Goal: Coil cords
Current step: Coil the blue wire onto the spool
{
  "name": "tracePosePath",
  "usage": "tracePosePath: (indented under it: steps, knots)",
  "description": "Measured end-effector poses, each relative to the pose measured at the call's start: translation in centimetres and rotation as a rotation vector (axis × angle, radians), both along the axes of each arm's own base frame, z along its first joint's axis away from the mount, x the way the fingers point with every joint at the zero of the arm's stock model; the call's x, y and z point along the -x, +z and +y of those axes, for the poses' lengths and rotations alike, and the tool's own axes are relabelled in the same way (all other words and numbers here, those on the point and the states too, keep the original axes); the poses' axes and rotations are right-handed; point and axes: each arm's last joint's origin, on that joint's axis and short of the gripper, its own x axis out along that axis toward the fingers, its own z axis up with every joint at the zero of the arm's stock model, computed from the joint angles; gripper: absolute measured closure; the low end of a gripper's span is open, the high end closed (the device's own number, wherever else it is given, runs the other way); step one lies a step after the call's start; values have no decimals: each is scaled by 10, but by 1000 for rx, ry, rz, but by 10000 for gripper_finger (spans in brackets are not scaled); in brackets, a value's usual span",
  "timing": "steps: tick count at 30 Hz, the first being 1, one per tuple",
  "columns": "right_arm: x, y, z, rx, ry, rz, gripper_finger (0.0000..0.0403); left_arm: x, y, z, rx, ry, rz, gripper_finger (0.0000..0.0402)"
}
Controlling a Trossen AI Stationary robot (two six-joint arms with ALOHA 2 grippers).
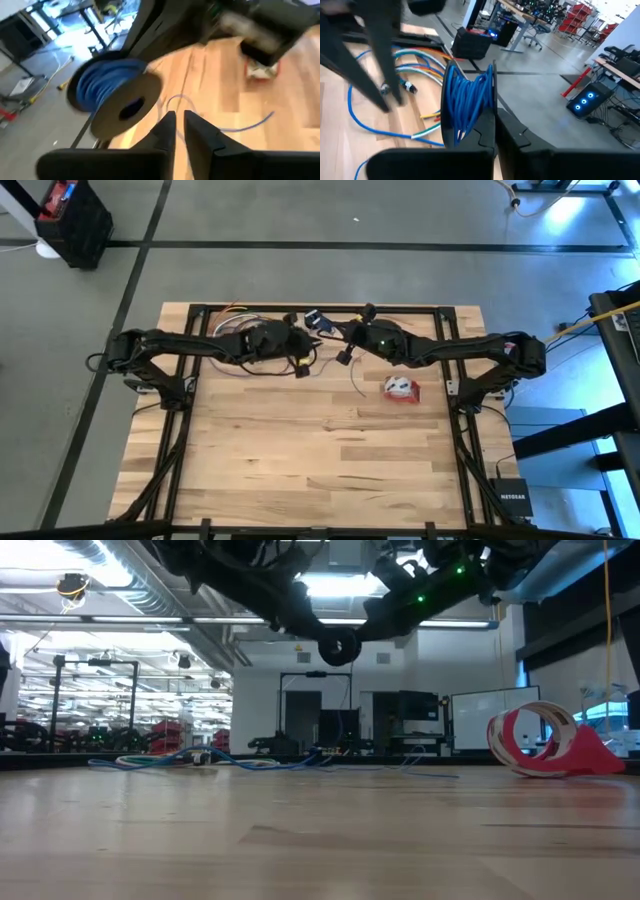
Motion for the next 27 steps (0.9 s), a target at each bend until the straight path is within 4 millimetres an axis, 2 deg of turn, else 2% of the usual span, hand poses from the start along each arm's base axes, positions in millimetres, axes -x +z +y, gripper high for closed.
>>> tracePosePath:
  steps: [7, 9, 12, 14, 18, 21, 27]
  knots:
    - [1, 1, 0, 0, 1, 3, 400, 8, -18, 21, 26, 59, 149, 285]
    - [1, 2, 0, 0, 1, 0, 400, 9, -21, 34, 37, 83, 131, 260]
    - [1, 2, 0, 0, 1, 1, 400, 18, -30, 53, 76, -7, 9, 235]
    - [2, 2, 1, 1, 1, -2, 400, 28, -42, 62, 108, -49, -53, 227]
    - [1, 4, 1, 3, 9, -17, 400, 41, -61, 74, 127, -13, -124, 225]
    - [1, 6, 1, 7, 19, -38, 400, 35, -74, 76, 117, -48, -117, 231]
    - [1, 6, 1, 7, 22, -40, 400, 10, -91, 77, 108, -98, -101, 242]
